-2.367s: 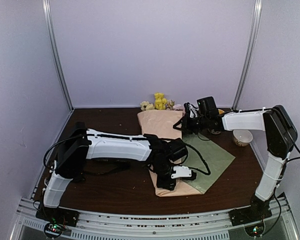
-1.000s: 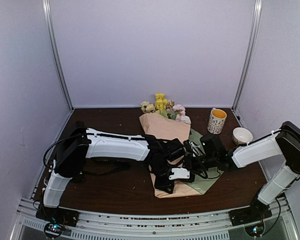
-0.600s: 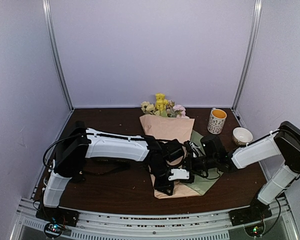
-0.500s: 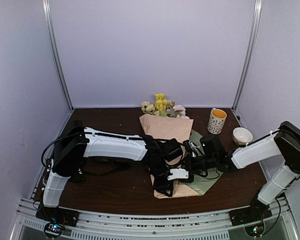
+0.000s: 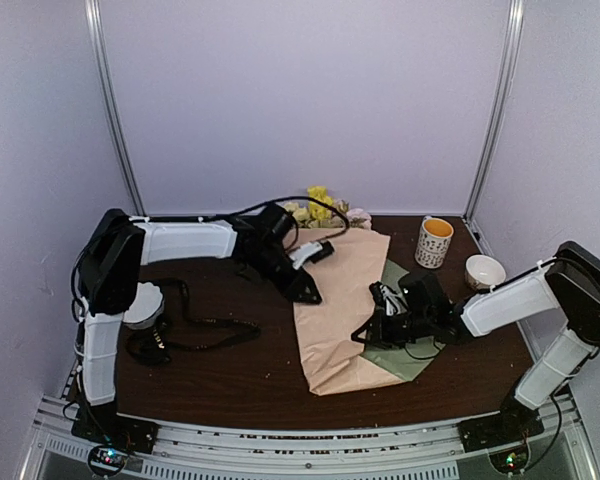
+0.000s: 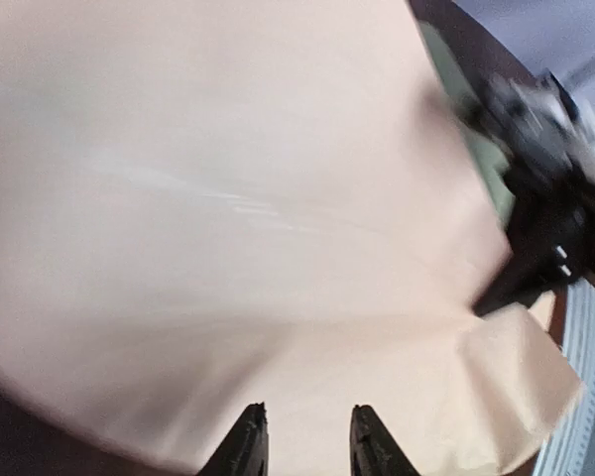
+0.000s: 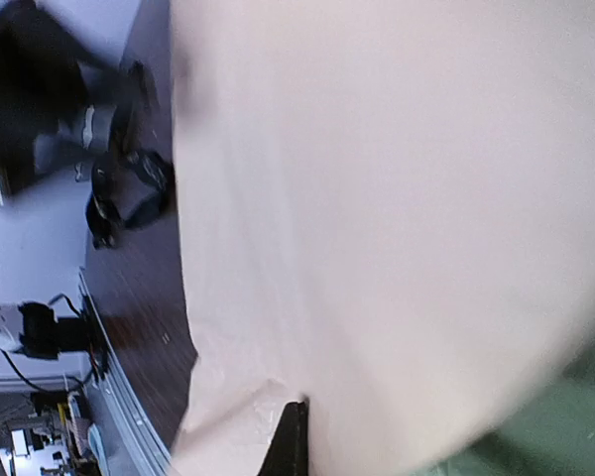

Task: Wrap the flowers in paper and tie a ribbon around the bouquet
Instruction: Fold the one-fourth-folded wrapping paper at the center of the board.

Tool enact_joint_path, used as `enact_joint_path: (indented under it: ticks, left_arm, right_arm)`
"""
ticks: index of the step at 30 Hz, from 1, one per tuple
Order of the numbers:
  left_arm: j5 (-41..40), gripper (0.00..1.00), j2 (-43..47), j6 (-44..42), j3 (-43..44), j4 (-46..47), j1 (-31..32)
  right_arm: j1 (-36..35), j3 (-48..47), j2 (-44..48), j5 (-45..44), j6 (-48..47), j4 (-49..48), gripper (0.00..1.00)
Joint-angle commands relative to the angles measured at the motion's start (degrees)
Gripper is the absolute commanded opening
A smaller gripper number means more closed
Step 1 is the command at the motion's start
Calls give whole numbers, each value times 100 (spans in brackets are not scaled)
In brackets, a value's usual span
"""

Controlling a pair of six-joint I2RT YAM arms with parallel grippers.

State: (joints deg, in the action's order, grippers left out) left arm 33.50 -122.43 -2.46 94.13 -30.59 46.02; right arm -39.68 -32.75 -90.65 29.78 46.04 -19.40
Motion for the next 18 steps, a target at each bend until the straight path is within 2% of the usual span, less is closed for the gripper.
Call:
enact_joint_path:
  ticks: [1, 4, 7, 13, 18]
  left_arm:
    - [-34, 33, 169, 445, 300, 433, -721]
    - [239, 35, 563, 147, -101, 577, -715]
    - [-190, 36, 574, 237, -118, 713, -795]
    - [-449, 35, -328, 364, 1178, 153, -902]
    - [-1139, 32, -1080, 354, 1901, -568, -902]
  right_arm:
    - [-136, 81, 29, 334, -295, 510, 0]
    - [-136, 32, 72, 344, -327, 573, 0]
    - [-136, -11, 105, 335, -375, 691, 0]
    - [-136, -25, 213, 257, -461, 871, 0]
    - [-136, -23, 262, 237, -404, 834, 0]
